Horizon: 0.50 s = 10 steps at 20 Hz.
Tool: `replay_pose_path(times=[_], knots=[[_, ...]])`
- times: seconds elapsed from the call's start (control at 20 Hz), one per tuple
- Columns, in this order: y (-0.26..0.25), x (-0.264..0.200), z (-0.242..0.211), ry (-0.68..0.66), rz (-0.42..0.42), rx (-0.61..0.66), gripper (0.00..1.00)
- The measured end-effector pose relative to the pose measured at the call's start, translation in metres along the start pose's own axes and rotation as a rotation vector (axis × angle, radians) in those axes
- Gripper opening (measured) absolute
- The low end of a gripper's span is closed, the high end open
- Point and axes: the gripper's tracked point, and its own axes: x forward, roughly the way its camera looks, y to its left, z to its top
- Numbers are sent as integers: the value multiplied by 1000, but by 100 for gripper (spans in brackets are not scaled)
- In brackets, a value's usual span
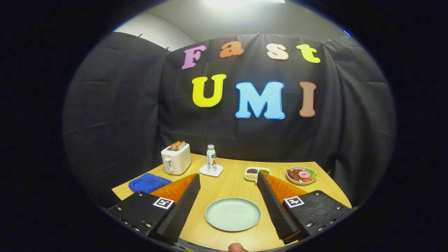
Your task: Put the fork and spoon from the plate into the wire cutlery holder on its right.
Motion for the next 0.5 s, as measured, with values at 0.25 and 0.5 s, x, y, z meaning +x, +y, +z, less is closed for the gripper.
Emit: replay_pose_path(times=[0.25, 0.5], knots=[[11, 1, 5, -66, -2, -56, 99], [18, 1, 20, -102, -34, -94, 98]])
